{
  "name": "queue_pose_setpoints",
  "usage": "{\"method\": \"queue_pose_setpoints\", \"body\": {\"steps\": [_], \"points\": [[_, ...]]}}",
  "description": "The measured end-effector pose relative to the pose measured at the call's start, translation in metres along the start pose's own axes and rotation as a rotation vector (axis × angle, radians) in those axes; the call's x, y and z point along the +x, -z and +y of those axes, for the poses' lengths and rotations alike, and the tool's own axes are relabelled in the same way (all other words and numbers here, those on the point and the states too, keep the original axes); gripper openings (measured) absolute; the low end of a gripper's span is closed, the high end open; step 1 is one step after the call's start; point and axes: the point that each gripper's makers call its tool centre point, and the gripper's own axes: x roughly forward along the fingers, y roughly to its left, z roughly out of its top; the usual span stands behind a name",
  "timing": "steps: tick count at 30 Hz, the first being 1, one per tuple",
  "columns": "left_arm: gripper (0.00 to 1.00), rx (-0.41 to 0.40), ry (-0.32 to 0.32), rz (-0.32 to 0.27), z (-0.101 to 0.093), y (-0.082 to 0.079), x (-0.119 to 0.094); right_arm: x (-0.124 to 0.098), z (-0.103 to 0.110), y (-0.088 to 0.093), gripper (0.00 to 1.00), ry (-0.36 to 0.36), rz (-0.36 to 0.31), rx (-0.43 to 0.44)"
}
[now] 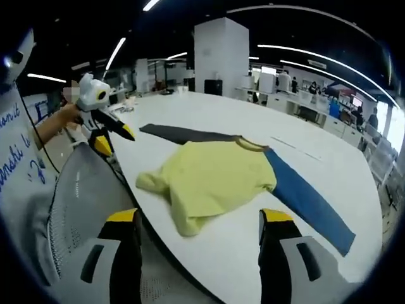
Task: Fold the garment on the visible template until the final outline fits inside the template.
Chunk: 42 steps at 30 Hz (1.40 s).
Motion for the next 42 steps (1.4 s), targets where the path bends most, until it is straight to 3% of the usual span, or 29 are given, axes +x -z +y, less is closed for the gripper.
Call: {"method": "queue_pose_setpoints", "body": {"steps": [7,11,14,17,20,24,27,31,38,42], "points": [[0.46,-0.015,0.004,0.059,0.001,0.012,0.015,0.007,-0.002,-0.001,0.58,0.000,-0.004,0.001],[0.42,-0.032,0.012,0.063,-0.002,0.014,0.020,0.011,-0.003,0.001,0.54,-0.006,0.002,-0.005],[0.42,-0.036,-0.034,0.088,0.004,0.021,0.025,0.016,-0.001,0.005,0.52,-0.017,0.011,-0.008],[0.40,-0.047,-0.026,0.091,0.003,0.024,0.029,0.022,0.002,0.011,0.49,-0.022,0.031,-0.022],[0.36,-0.088,0.010,0.091,-0.002,0.028,0.033,0.025,0.005,0.014,0.49,-0.033,0.032,-0.010],[0.34,-0.112,0.014,0.123,-0.001,0.036,0.039,0.027,0.007,0.016,0.49,-0.038,0.035,-0.009],[0.27,-0.103,0.000,0.142,0.002,0.041,0.042,0.028,0.008,0.018,0.49,-0.044,0.043,-0.006],[0.26,-0.148,0.024,0.139,0.001,0.043,0.047,0.028,0.006,0.023,0.49,-0.046,0.059,-0.002],[0.24,-0.185,0.001,0.183,0.008,0.055,0.053,0.030,0.006,0.024,0.49,-0.055,0.066,0.000],[0.22,-0.217,0.044,0.180,0.001,0.058,0.059,0.029,0.004,0.025,0.50,-0.057,0.070,-0.002]]}}
